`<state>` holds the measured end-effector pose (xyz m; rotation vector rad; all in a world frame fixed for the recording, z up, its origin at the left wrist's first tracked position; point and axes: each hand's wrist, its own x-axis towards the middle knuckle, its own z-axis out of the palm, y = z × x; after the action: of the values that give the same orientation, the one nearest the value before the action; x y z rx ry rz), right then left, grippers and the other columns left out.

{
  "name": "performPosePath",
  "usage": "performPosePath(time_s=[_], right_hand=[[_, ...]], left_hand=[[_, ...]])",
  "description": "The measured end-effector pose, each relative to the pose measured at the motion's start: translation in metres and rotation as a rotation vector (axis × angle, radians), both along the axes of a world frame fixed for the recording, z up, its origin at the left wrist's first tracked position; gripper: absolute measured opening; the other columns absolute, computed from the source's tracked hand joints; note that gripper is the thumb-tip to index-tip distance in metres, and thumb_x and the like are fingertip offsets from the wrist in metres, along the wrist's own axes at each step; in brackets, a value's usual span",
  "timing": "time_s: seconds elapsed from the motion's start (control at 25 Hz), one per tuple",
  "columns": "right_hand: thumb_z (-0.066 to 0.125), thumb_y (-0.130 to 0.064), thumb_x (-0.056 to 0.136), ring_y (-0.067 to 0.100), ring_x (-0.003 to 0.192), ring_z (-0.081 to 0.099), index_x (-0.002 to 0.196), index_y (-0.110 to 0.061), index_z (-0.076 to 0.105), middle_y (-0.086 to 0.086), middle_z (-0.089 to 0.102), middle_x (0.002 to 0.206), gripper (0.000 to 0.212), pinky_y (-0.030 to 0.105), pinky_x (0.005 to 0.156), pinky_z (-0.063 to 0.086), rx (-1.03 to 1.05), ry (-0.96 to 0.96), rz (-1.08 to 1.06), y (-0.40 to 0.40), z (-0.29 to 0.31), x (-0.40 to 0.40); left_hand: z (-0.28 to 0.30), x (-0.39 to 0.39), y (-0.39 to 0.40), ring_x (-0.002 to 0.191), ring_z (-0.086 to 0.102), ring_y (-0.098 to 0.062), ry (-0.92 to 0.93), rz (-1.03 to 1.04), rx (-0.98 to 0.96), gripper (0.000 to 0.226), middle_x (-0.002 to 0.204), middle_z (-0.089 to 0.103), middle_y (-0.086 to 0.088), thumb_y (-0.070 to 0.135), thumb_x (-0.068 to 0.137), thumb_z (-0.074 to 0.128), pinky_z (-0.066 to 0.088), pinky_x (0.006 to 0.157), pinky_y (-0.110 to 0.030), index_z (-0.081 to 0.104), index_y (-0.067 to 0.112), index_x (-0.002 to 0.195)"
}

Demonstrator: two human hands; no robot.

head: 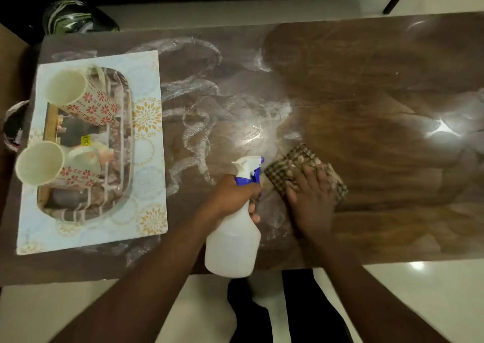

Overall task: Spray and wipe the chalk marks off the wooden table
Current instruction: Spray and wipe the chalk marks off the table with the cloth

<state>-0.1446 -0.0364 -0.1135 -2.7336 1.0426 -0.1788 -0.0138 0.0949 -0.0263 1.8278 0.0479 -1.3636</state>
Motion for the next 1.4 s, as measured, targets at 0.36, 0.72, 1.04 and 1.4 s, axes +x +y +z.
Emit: performPosePath(time_s=[0.36,0.72,1.04,1.4], right_hand=[[0.042,-0.040,0.087,0.023,0.136,0.031,0.131,-0.029,0.048,0.002,0.053,0.137,0.046,0.051,0.106,0.026,-0.018,-0.006,0.101,0.011,-0.005,-0.055],[0.039,-0.043,0.089,0.021,0.136,0.031,0.131,-0.030,0.050,0.000,0.054,0.136,0.046,0.049,0.108,0.024,-0.057,-0.006,0.237,0.020,-0.004,-0.084],[0.049,-0.043,0.086,0.017,0.137,0.032,0.134,-0.035,0.047,-0.007,0.050,0.140,0.048,0.043,0.111,0.022,-0.059,-0.013,0.615,0.063,-0.011,-0.072],[0.046,-0.043,0.083,0.019,0.134,0.033,0.131,-0.033,0.047,-0.004,0.055,0.134,0.048,0.045,0.108,0.022,-0.051,-0.038,0.413,0.029,-0.007,-0.035]], left_hand=[[0.010,-0.032,0.029,0.048,0.064,-0.027,-0.022,-0.008,-0.027,0.030,0.050,0.057,-0.008,0.007,0.088,0.055,0.056,0.052,-0.030,0.061,-0.006,0.115],[0.011,-0.041,0.067,0.052,0.064,-0.027,-0.011,0.075,0.006,0.029,0.050,0.057,-0.006,0.010,0.092,0.056,0.056,0.055,-0.032,0.061,-0.006,0.115],[0.010,-0.036,0.063,0.053,0.066,-0.028,0.001,0.131,0.017,0.019,0.053,0.060,-0.008,0.013,0.091,0.057,0.057,0.059,-0.034,0.067,0.001,0.103],[0.006,0.018,-0.019,0.046,0.062,-0.027,-0.058,0.253,-0.075,0.013,0.050,0.056,-0.009,0.007,0.086,0.058,0.052,0.051,-0.031,0.062,-0.004,0.092]])
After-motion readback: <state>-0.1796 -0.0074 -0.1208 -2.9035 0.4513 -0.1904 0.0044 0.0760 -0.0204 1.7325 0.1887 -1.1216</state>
